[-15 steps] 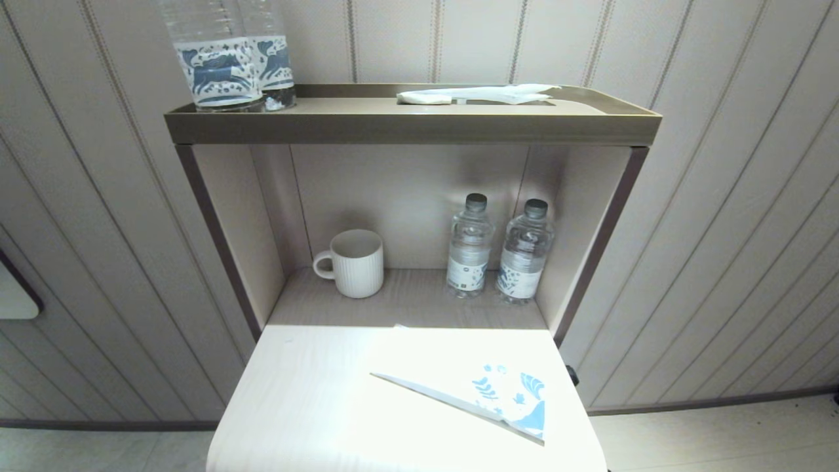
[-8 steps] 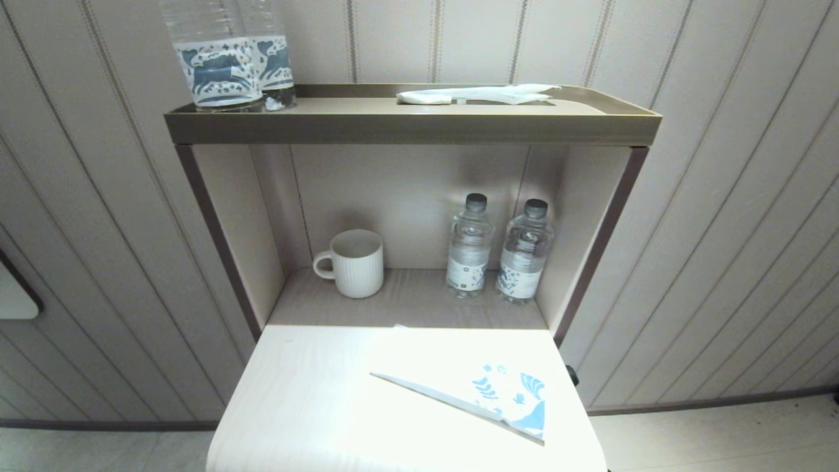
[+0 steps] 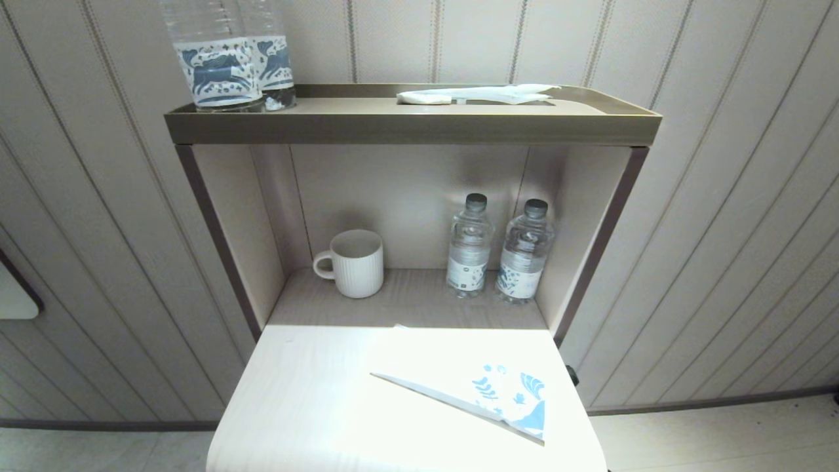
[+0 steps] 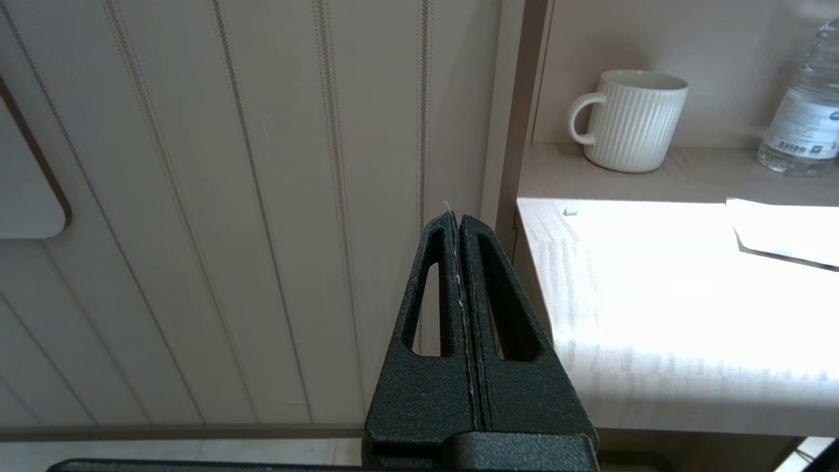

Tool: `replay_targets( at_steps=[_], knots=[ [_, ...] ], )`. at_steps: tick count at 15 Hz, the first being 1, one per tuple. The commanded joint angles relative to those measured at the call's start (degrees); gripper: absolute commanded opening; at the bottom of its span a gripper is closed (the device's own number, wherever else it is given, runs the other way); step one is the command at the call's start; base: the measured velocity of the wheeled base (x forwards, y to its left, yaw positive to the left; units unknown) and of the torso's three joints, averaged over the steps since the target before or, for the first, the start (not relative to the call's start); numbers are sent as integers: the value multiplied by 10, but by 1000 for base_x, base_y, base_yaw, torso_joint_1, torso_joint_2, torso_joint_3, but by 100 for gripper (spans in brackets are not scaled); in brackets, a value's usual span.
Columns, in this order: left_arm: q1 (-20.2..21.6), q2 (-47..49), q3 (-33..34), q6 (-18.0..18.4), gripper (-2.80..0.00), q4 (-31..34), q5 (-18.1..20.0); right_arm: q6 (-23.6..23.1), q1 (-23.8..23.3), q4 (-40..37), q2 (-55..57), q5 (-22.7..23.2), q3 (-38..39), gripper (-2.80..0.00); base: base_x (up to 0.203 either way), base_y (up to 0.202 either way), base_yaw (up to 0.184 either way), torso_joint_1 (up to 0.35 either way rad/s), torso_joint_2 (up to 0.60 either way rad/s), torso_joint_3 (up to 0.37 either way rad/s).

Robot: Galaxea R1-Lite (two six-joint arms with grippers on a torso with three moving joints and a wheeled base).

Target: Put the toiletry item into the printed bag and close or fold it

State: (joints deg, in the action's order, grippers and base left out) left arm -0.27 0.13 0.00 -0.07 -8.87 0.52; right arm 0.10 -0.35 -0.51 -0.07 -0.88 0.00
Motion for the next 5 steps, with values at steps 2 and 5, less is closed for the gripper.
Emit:
replay_targets(
  at_steps=[2, 5],
  knots=[
    [1, 0, 0, 0, -280, -1, 0, 0, 0, 0, 1, 0, 0, -280, 0, 0, 0, 0, 0, 0],
    [0, 0, 0, 3, -280, 3, 2, 0, 0, 0, 1, 0, 0, -280, 0, 0, 0, 0, 0, 0]
  ],
)
